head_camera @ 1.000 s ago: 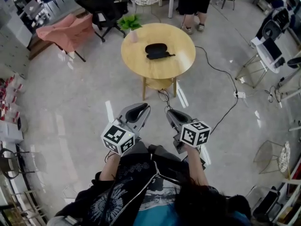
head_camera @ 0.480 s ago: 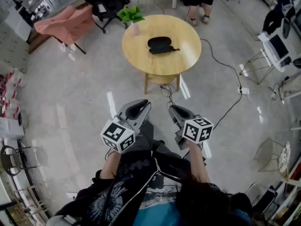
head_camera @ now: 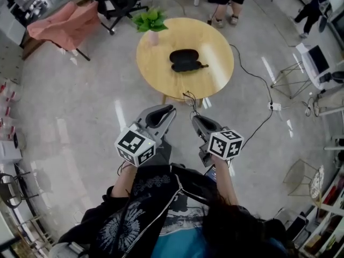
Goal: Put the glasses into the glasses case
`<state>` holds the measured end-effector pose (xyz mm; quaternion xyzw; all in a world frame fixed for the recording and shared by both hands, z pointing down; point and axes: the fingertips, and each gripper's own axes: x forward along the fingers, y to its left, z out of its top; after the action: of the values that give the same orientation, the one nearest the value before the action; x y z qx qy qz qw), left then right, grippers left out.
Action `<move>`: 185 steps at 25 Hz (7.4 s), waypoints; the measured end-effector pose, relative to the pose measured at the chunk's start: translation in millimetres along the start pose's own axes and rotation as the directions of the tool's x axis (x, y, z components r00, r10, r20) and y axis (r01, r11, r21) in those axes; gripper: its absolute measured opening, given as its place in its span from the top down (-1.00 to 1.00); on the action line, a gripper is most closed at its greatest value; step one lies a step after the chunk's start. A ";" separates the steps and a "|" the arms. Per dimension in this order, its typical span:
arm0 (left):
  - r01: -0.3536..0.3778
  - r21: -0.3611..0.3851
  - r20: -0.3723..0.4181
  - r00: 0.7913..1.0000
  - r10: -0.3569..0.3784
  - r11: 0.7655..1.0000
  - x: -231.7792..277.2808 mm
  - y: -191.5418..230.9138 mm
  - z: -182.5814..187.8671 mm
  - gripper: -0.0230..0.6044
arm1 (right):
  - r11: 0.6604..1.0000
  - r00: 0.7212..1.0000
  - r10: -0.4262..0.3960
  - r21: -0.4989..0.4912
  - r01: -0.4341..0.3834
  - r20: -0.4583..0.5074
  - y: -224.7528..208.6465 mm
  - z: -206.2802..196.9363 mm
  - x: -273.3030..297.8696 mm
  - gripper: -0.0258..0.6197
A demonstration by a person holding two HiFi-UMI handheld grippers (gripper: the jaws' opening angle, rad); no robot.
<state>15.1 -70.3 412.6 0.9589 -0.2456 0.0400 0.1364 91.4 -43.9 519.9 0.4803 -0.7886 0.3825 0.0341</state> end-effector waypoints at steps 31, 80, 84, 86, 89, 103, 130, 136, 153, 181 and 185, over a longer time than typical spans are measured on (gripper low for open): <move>0.100 -0.025 0.007 0.995 -0.100 0.995 35.7 166.3 49.0 0.78 | 0.996 0.993 -0.089 -0.026 0.087 -0.081 -17.9 80.1 134.9 0.74; -0.393 -0.086 0.030 0.918 0.396 0.916 99.2 233.8 56.9 0.78 | 0.793 0.470 0.099 -0.215 -0.570 -0.877 -214.2 90.7 247.1 0.74; -0.408 -0.086 0.032 0.911 0.412 0.909 95.5 240.3 57.9 0.78 | 0.786 0.422 0.046 -0.227 -0.574 -0.905 -221.7 83.0 251.0 0.74; -0.413 -0.086 0.032 0.908 0.417 0.907 93.7 242.7 58.8 0.78 | 0.785 0.415 0.024 -0.240 -0.571 -0.909 -223.9 80.3 253.4 0.74; -0.418 -0.087 0.032 0.906 0.422 0.904 91.3 244.8 60.2 0.78 | 0.784 0.434 0.009 -0.263 -0.562 -0.901 -223.1 79.4 257.8 0.73; -0.399 -0.079 0.029 0.915 0.402 0.913 88.5 247.4 62.4 0.78 | 0.781 0.571 -0.119 -0.432 -0.451 -0.812 -234.1 84.3 270.0 0.44; -0.236 -0.046 -0.001 0.972 0.236 0.971 102.6 219.7 57.0 0.78 | 0.895 0.946 0.037 -0.410 -0.174 -0.321 -147.7 175.4 208.7 0.45; -0.155 -0.034 -0.024 0.988 0.154 0.987 105.4 205.0 53.3 0.78 | 0.915 0.979 0.130 -0.362 -0.179 -0.158 -89.0 192.3 181.0 0.46; 0.100 0.005 -0.075 0.992 -0.099 0.995 67.9 154.4 40.8 0.78 | 0.963 0.977 0.146 -0.250 -0.104 0.156 20.6 168.4 123.9 0.63; 0.045 -0.054 -0.068 0.996 -0.049 0.998 40.2 59.8 -2.2 0.78 | 0.945 0.990 0.127 -0.311 -0.100 0.069 30.9 81.0 31.1 0.70; 0.000 -0.053 -0.055 0.998 -0.003 0.999 30.4 17.0 -12.5 0.78 | 0.930 0.985 0.167 -0.340 -0.141 0.047 33.9 58.8 -6.0 0.70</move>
<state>33.4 -95.0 433.0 0.9536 -0.2422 0.0599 0.1687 86.6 -68.6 456.5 0.4181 -0.8781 0.2260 0.0558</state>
